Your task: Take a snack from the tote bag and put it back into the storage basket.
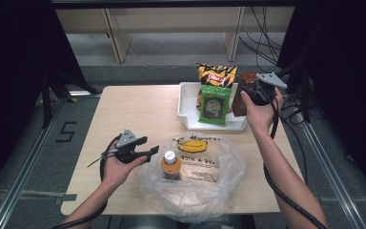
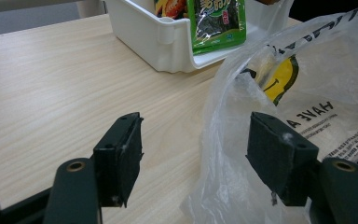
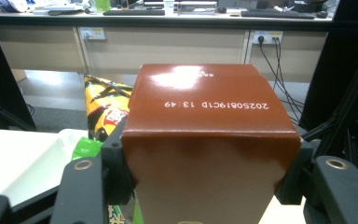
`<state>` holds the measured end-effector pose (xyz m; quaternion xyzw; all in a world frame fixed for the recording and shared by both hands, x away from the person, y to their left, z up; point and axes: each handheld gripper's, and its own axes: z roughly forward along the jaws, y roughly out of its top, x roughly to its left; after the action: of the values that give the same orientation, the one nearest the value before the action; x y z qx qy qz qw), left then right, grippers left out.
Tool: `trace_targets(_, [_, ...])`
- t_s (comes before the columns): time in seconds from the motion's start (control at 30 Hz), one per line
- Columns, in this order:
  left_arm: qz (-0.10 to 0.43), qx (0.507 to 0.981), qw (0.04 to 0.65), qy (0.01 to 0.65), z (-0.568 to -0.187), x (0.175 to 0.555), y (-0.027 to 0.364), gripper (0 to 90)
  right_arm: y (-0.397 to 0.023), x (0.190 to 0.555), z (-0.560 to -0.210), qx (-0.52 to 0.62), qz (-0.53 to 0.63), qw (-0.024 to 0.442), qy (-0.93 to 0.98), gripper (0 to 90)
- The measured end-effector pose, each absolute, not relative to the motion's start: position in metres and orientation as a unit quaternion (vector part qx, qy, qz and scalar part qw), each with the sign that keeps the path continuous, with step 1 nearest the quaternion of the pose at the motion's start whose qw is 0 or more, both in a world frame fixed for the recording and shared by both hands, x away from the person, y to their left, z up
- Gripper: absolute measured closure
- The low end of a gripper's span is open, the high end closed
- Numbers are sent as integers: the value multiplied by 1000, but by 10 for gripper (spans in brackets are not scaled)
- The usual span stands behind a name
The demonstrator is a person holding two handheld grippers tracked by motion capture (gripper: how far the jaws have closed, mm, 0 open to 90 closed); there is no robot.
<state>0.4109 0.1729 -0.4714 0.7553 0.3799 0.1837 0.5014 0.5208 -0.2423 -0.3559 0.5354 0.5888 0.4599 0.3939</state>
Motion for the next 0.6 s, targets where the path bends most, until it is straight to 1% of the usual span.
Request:
trace_targets(0.17, [183,756,501,380,-471,411,173,350,-244,523,-360,532,455,398,593,389])
trace_targets(0.3, [183,756,501,380,-472,411,173,350,-243,524,-362,540,453,391,592,389])
trace_targets(0.4, [180,754,502,383,-472,410,172,350,-243,526,-364,536,452,397,592,389])
trace_targets(0.53, [181,755,503,381,-472,411,172,350,-242,526,-366,544,450,388,592,388])
trace_targets(0.6, [182,755,502,379,-472,411,172,350,-242,528,-368,540,447,394,594,388])
